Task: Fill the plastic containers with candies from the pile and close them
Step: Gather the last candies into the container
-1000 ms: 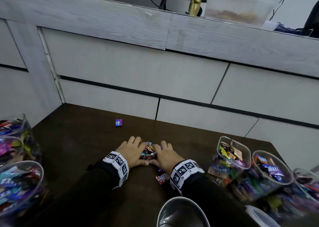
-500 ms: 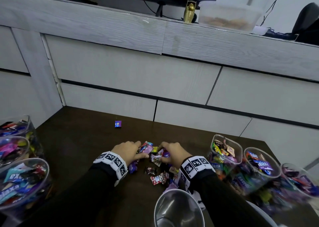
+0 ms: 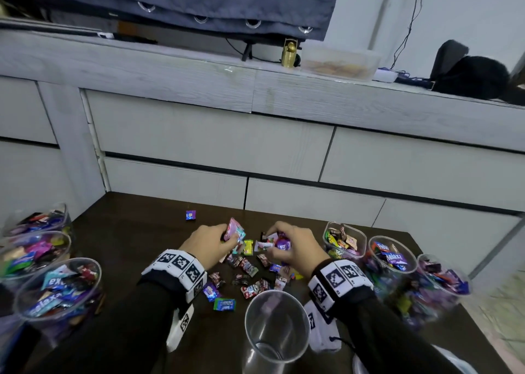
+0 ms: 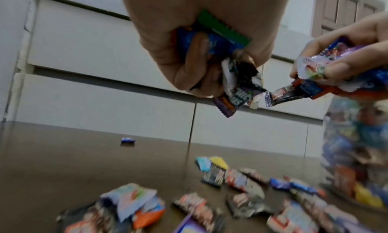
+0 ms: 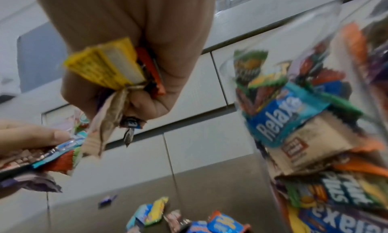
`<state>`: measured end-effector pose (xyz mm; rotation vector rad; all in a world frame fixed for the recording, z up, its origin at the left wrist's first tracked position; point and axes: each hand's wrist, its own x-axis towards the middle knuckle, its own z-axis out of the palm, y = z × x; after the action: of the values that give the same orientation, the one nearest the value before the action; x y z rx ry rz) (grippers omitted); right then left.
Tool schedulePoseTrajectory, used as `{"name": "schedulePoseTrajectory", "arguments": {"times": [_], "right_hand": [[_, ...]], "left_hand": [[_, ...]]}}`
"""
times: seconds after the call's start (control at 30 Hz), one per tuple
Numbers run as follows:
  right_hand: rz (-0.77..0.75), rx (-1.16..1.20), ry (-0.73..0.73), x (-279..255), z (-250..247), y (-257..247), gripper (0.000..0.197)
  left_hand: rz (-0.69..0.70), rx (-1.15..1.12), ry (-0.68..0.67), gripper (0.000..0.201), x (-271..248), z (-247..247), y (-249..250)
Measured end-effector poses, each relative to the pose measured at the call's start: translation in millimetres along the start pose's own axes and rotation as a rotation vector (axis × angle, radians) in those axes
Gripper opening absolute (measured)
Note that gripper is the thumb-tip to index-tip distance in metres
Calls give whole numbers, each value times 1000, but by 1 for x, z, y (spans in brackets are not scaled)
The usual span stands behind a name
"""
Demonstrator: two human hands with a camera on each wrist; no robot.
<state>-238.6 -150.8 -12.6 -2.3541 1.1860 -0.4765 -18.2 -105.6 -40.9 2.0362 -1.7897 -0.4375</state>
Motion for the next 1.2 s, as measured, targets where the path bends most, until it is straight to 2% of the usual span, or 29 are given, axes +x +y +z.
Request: {"name": "schedulePoseTrajectory", "arguments": {"times": [0.13,0.23,0.33,0.43,0.7,0.83,1.0,1.2], "right_hand": [[-65,117,155,-23,-26,-18,21],[-116,232,230,-43,-39,-37,21],[-178,347,314,-67,-37,-53,20],[-212,446,316,-90,-19,-60,22],[-301,260,360,-116,18,-54,25],[-316,146,314,-116,19,-56,27],[-365,18,273,-116,20,-62,12],[-336,-39,207,-114,20,-65,12]], "left_hand": [[25,-110,42,31,-12,-18,17],[33,-108,42,31,-21,-20,26],[17,-94,31,27,-31,-14,27],[-21,-95,-11,28,-38,-7,25],[-31,-57,-38,34,-46,-1,22],[-8,-54,-31,32,-45,-1,23],[4,-44,-52,31,-42,1,22],[27,-38,-55,26,-40,5,21]]}}
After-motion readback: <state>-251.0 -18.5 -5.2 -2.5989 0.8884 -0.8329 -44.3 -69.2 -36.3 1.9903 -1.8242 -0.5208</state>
